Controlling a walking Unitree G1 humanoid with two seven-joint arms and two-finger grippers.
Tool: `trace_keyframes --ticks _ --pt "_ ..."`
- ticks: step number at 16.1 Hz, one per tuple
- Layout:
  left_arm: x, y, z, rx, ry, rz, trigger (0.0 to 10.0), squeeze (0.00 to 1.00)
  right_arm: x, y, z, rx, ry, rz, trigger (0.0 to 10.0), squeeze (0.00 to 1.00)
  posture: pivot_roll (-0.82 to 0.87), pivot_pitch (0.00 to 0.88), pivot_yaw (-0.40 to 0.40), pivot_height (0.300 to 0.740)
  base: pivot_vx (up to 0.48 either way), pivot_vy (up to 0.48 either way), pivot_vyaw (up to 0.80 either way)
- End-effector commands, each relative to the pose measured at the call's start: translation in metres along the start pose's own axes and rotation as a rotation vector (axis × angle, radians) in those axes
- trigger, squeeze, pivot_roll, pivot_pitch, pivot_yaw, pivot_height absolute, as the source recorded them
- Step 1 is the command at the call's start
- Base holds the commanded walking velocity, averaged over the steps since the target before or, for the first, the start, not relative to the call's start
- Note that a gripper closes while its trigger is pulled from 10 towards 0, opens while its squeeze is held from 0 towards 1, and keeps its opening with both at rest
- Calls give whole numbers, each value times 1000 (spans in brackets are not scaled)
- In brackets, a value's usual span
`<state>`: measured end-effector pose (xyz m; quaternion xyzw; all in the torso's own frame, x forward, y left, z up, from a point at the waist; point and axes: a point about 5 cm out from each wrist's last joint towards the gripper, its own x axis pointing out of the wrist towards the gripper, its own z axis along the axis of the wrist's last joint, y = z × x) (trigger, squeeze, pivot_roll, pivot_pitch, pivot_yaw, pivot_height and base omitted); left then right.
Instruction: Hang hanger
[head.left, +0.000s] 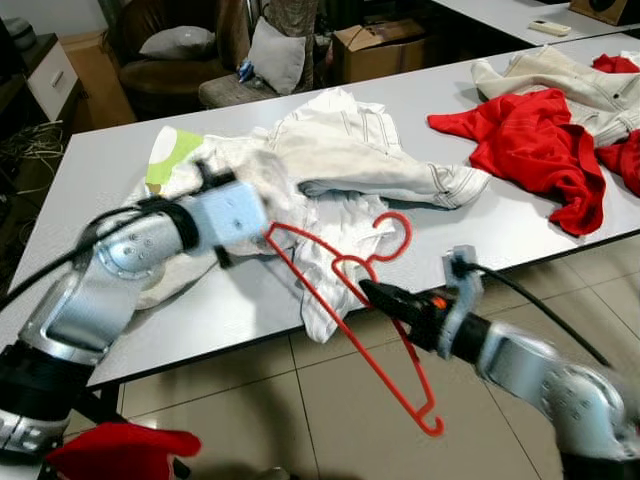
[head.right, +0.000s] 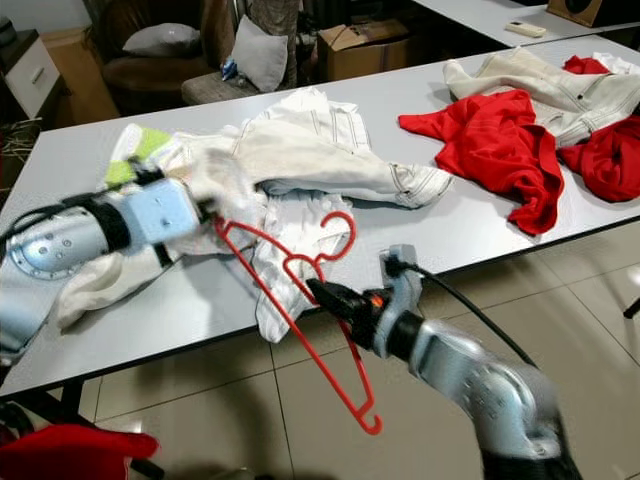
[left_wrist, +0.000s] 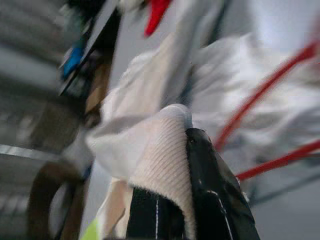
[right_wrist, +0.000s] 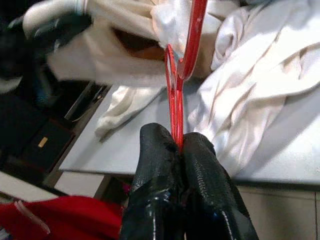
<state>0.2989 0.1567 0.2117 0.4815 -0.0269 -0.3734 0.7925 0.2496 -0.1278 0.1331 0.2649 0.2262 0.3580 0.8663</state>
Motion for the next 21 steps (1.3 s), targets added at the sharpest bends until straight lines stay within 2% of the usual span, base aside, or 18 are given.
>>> trace_keyframes --ticks 1,3,4,7,8,10,12,13,15,17,19,21 --pt "0 -5 0 11 2 -45 0 0 3 1 4 -15 -12 -7 10000 0 -94 0 102 740 0 0 0" --pt "1 -16 -12 34 87 -101 0 0 7 5 18 -39 -75 2 10000 0 -90 0 95 740 0 0 0" --pt "0 -16 -13 38 95 -103 0 0 7 5 18 -40 -79 4 10000 0 -90 0 95 740 0 0 0" --pt "0 -16 -14 37 102 -102 0 0 8 4 21 -43 -100 -10 10000 0 -90 0 94 740 0 0 0" --pt "0 -14 -16 21 102 -95 0 0 11 -1 27 -41 -136 -62 10000 0 -94 0 101 740 0 0 0" --pt "1 -12 -16 12 98 -90 0 0 12 -5 28 -36 -149 -91 10000 0 -94 0 101 740 0 0 0" --pt "5 -20 -14 -44 74 -120 0 0 24 -6 32 -5 -200 -106 10000 0 -85 0 104 740 0 0 0" --pt "5 -20 -14 -44 74 -120 0 0 24 -6 32 -5 -200 -106 10000 0 -85 0 104 740 0 0 0" --pt "8 -34 -18 -119 95 -132 0 0 36 -1 38 96 -323 -91 10000 0 -73 0 94 740 0 0 0" --pt "10 -35 -17 -130 90 -133 0 0 40 3 42 156 -410 -71 10000 0 -71 0 93 740 0 0 0" --pt "12 -36 -15 -151 75 -134 0 0 42 6 46 191 -448 -42 10000 0 -71 0 91 740 0 0 0" --pt "15 -38 0 -232 -23 -165 784 0 50 13 54 227 -494 10 10000 0 -73 0 88 740 0 0 0"
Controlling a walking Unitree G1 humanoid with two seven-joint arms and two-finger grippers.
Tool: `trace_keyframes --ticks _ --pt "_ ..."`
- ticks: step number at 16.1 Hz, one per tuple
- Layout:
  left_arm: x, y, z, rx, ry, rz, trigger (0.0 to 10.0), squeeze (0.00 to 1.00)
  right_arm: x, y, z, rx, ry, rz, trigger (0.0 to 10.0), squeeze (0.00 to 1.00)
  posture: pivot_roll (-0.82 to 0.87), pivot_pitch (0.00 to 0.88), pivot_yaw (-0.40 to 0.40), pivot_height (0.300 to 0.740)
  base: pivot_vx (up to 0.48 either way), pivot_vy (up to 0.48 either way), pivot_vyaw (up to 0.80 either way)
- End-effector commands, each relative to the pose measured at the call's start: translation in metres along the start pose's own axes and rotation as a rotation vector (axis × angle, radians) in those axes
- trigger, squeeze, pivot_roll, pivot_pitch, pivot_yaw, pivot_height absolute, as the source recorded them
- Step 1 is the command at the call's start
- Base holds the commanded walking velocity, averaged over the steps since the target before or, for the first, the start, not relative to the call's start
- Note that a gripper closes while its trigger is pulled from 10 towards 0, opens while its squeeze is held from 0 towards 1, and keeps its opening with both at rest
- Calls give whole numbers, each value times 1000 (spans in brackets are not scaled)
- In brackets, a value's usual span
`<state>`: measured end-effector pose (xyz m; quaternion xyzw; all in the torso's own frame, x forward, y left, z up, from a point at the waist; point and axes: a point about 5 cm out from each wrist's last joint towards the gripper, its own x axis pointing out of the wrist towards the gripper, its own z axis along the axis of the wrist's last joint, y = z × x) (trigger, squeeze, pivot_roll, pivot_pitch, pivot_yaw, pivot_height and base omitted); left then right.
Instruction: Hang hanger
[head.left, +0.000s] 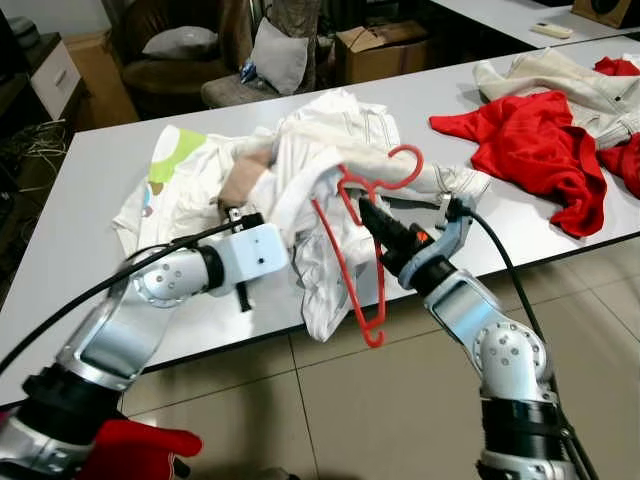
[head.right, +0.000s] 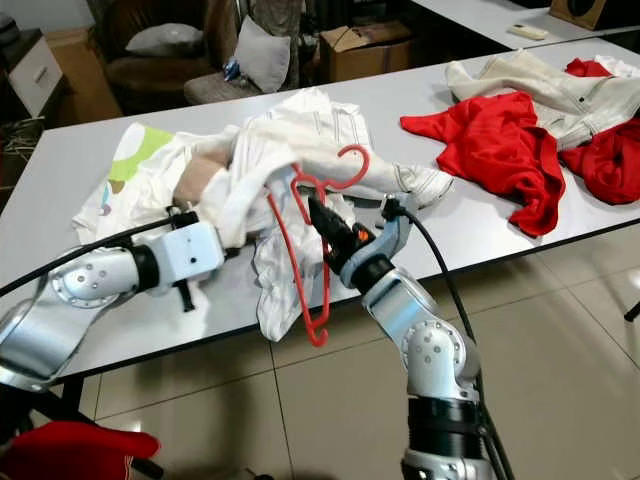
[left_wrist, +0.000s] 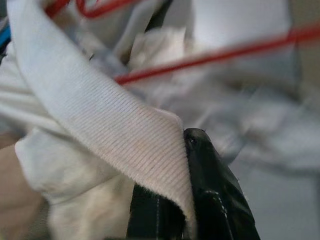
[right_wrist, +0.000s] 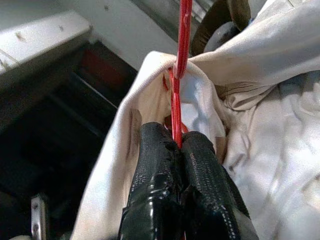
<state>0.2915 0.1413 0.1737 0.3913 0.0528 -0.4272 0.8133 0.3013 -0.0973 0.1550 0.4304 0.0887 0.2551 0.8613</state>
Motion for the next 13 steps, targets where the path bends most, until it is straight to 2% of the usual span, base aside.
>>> trace_keyframes --ticks 1,2,3,4,6,7,8,9,11,13 --pt "-1 -4 11 -20 -61 -57 863 0 7 12 14 17 -85 57 10000 0 -75 0 88 740 0 0 0" --pt "-3 -9 18 -40 -107 -132 1333 0 13 13 14 61 -96 71 10000 0 -75 0 89 740 0 0 0" --pt "-8 -12 24 -46 -137 -205 549 0 19 16 13 122 -104 93 10000 0 -70 0 88 740 0 0 0" --pt "-10 -12 26 -49 -143 -223 314 0 21 17 13 138 -107 98 10000 0 -69 0 87 740 0 0 0" --pt "-15 -11 34 -55 -177 -251 0 0 30 21 15 250 -135 120 10000 0 -62 0 83 740 0 0 0" --pt "-14 -9 38 -70 -203 -241 745 0 33 23 16 310 -145 138 10000 0 -56 0 80 740 0 0 0" --pt "-12 -6 42 -98 -223 -223 2196 0 37 27 15 412 -152 172 10000 0 -50 0 77 740 0 0 0" --pt "-11 -5 44 -118 -230 -210 1804 0 41 30 15 477 -158 196 10000 0 -47 0 76 740 0 0 0" --pt "-10 -3 47 -203 -252 -189 1490 0 47 33 11 390 -148 192 10000 0 -38 0 72 740 0 0 0" --pt "-13 -5 54 -295 -302 -217 2000 0 55 30 13 422 -187 155 10000 0 -30 0 69 740 0 0 0"
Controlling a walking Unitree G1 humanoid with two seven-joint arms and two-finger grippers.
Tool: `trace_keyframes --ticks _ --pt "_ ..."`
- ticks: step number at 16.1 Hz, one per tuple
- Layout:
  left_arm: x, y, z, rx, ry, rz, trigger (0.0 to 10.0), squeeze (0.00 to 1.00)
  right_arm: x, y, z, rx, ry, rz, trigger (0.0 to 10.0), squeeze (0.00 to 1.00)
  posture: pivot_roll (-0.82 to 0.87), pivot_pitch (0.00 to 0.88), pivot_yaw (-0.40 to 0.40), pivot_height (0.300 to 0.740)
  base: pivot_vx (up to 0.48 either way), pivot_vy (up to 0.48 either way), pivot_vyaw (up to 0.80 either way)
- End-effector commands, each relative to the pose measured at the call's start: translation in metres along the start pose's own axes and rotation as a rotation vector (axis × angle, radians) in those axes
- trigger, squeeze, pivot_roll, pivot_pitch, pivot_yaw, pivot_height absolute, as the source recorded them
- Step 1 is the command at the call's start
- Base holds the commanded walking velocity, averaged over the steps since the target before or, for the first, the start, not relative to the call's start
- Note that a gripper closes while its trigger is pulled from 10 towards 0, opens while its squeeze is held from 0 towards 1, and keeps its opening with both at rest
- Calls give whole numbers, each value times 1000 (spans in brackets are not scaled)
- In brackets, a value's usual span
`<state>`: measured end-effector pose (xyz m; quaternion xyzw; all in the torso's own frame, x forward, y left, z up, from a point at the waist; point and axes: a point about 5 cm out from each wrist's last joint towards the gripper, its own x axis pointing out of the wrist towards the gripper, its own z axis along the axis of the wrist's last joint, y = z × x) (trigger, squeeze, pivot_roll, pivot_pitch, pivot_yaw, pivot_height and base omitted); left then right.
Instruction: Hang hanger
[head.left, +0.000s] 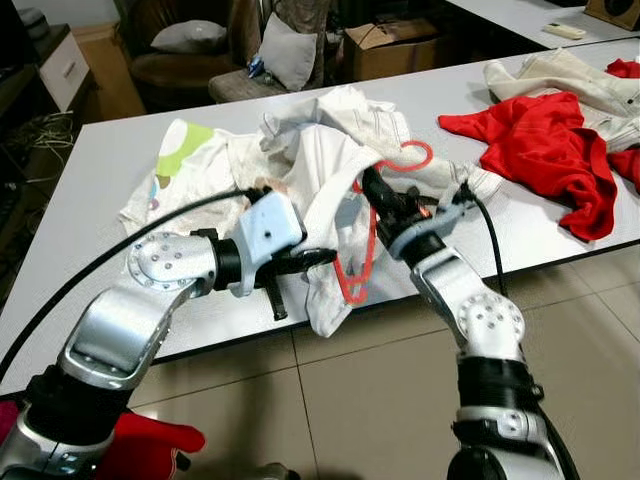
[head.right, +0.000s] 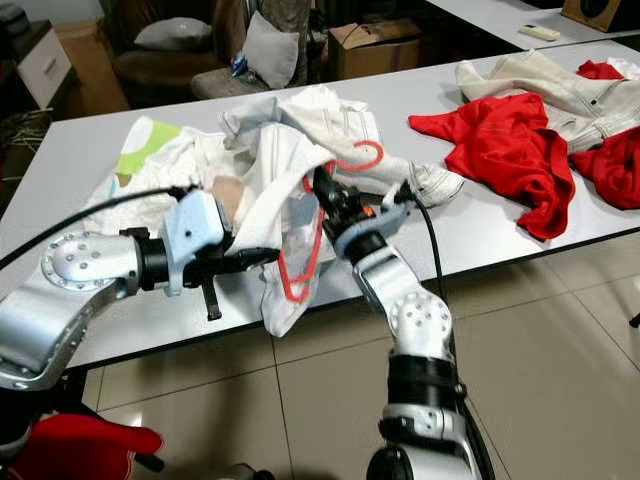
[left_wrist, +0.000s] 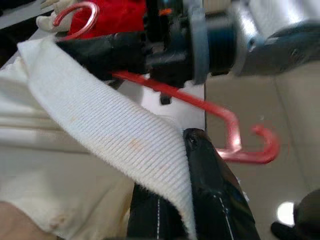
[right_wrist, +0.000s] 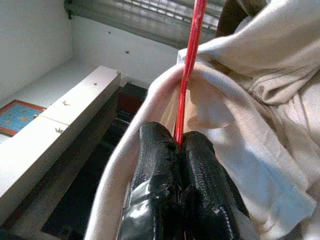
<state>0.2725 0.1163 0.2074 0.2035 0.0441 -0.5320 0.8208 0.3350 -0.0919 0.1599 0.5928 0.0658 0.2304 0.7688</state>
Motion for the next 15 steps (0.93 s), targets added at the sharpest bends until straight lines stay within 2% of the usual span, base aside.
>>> trace_keyframes --ticks 1,3,6,9,13,14,15 --pt "1 -8 9 -31 -51 -58 2275 0 27 32 -14 68 -55 93 10000 0 -27 0 69 740 0 0 0" --pt "3 -17 14 -112 -87 -117 2353 0 37 32 -11 83 -99 68 10000 0 -20 0 68 740 0 0 0" --pt "6 -26 13 -167 -77 -154 2078 0 48 29 -10 94 -144 6 10000 0 -14 0 69 740 0 0 0" --pt "13 -30 21 -217 -119 -169 3451 0 61 29 -13 106 -173 -45 10000 0 -13 0 71 740 0 0 0" --pt "27 -41 36 -301 -202 -219 4157 0 71 37 -32 76 -128 -39 10000 0 -13 0 70 740 0 0 0" --pt "29 -42 38 -306 -218 -215 4667 0 71 38 -37 70 -113 -42 10000 0 -12 0 69 740 0 0 0" --pt "32 -36 40 -293 -232 -147 7765 0 71 38 -40 61 -97 -36 10000 0 -14 0 69 740 0 0 0"
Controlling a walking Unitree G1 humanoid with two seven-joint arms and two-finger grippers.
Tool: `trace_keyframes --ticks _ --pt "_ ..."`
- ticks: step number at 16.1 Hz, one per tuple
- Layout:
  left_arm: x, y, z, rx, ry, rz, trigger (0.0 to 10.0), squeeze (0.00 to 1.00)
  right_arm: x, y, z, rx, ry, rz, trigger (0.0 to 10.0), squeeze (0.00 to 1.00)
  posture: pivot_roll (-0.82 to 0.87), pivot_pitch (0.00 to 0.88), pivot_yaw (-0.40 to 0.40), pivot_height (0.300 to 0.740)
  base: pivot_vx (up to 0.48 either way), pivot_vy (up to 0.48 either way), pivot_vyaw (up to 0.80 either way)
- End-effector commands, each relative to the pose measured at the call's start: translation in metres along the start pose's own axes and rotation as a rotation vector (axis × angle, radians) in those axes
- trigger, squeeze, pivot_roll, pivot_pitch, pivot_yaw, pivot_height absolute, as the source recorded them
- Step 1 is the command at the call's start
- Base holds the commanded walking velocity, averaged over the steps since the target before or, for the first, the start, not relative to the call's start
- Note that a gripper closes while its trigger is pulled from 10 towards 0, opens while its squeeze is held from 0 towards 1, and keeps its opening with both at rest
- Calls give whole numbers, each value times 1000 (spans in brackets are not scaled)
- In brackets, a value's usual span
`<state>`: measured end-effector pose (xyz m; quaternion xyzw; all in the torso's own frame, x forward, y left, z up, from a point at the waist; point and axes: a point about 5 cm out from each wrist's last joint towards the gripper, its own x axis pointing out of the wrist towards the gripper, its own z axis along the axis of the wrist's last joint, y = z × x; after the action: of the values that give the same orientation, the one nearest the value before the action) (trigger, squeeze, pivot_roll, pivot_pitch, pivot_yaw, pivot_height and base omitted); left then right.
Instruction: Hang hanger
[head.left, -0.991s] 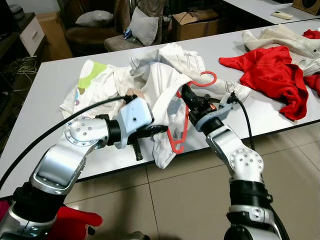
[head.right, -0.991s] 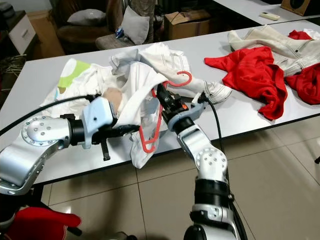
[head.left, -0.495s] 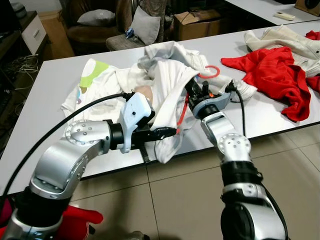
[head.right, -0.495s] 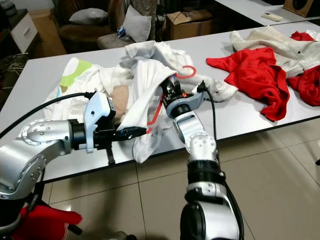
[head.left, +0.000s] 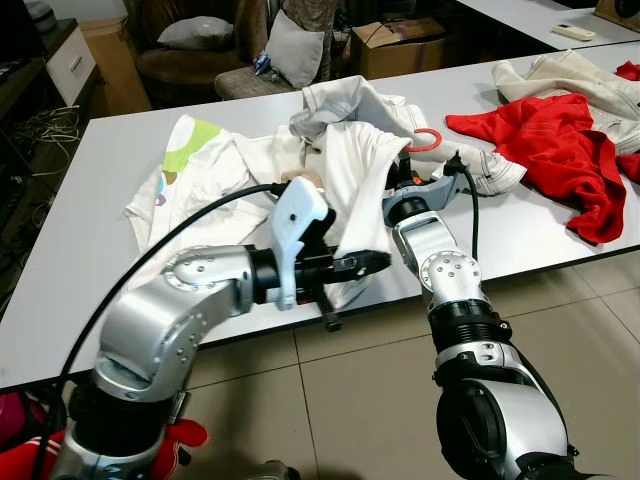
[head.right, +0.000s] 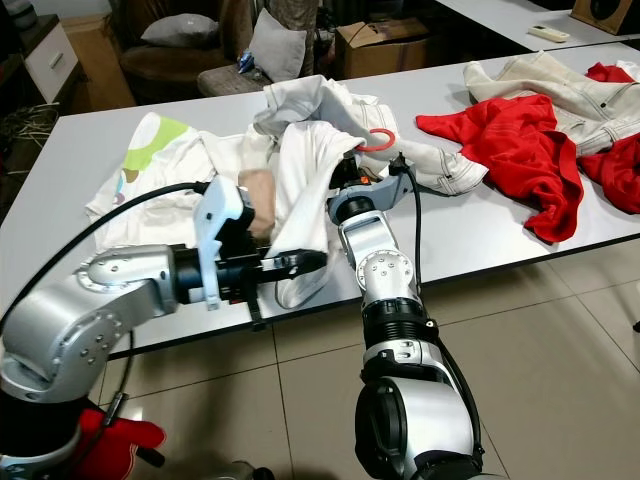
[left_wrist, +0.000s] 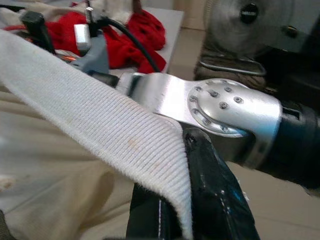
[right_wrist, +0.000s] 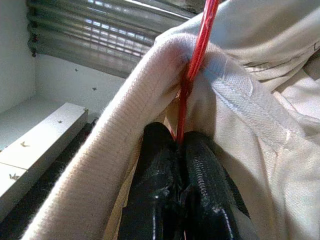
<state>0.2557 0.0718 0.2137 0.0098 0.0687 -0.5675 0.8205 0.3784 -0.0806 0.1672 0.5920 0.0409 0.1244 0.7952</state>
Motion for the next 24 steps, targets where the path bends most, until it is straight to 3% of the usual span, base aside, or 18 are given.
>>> trace_keyframes --ticks 1,2,4,5,6,11,16,20,22,24 --pt "7 -8 12 60 -50 -34 7765 0 12 46 -52 89 84 108 10000 0 -14 0 69 740 0 0 0" --pt "11 10 26 20 -137 114 10000 0 10 46 -61 -3 124 121 10000 0 -16 0 68 740 0 0 0" --pt "8 32 31 24 -138 301 10000 0 5 50 -65 -23 159 182 10000 0 -22 0 68 740 0 0 0" --pt "6 39 33 29 -148 359 10000 51 2 51 -64 -8 161 209 10000 0 -26 0 68 740 0 0 0" --pt "4 43 35 29 -166 396 10000 992 -1 50 -62 -19 160 215 10000 0 -30 0 68 740 0 0 0" --pt "14 33 34 -41 -185 344 10000 1000 -10 36 -42 -1 131 199 10000 0 -54 0 70 740 0 0 0" --pt "17 19 37 -14 -176 230 10000 1000 -13 26 -35 -11 130 143 10000 0 -61 0 70 740 0 0 0" --pt "8 15 32 58 -89 190 10000 1000 -13 20 -35 -22 138 118 10000 0 -58 0 63 740 0 0 0" --pt "0 18 26 136 13 189 10000 1000 -13 18 -33 -25 137 108 10000 0 -55 0 62 740 0 0 0" --pt "-20 31 15 196 137 246 10000 1000 -13 15 -28 -21 124 99 10000 0 -53 0 67 740 0 0 0"
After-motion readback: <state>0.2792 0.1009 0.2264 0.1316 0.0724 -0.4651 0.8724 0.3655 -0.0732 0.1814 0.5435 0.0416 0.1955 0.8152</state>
